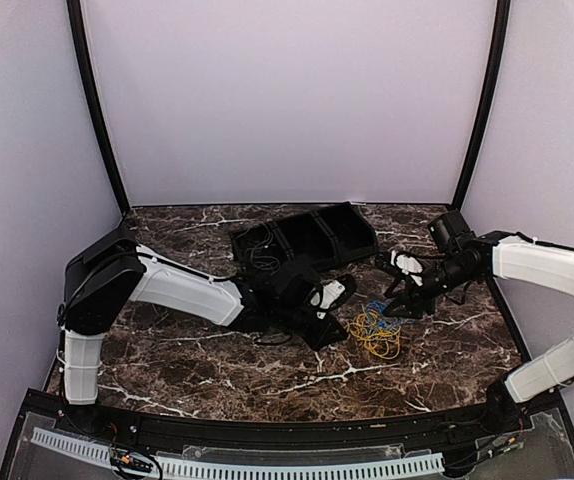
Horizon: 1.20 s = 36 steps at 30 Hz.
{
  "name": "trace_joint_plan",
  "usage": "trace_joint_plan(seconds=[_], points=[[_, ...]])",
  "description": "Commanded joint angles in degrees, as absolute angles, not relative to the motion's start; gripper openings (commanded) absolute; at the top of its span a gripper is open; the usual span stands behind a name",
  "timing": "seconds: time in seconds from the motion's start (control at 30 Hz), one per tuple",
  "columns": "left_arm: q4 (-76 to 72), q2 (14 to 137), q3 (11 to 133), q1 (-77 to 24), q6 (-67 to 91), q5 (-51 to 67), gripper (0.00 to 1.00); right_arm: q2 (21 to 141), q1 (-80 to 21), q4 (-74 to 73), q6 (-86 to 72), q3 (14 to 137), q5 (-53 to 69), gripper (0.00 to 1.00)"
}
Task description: Untangle the cables
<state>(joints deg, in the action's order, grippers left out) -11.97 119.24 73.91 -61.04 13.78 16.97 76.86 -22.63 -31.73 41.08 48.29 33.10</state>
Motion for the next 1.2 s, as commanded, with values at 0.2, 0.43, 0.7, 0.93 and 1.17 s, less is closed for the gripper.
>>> trace_joint_plan(seconds=[0.2, 0.43, 0.7, 0.93, 1.17], points=[[-15.42, 113.60, 71.46, -61.35, 14.67, 15.28, 0.00, 76.60, -24.02, -31.14, 44.53, 49.54, 41.89, 0.69], [-19.54, 105.61, 66.08, -61.35, 20.10, 13.21, 0.00, 81.43, -29.02, -26.85, 41.70, 51.94, 39.15, 0.72], [-21.48, 99.05, 63.87, -61.35, 26.03, 11.25, 0.00, 88.79, -29.92, -18.82, 35.06, 54.08, 39.65, 0.74], [-21.63, 93.17, 62.70, -61.35, 27.05, 8.00, 0.00, 95.64, -31.38, -14.91, 32.65, 54.23, 45.47, 0.58], [-18.57, 87.45, 64.41, -61.35, 24.06, 4.67, 0.00, 100.65, -31.98, -16.20, 30.59, 56.71, 45.49, 0.28]])
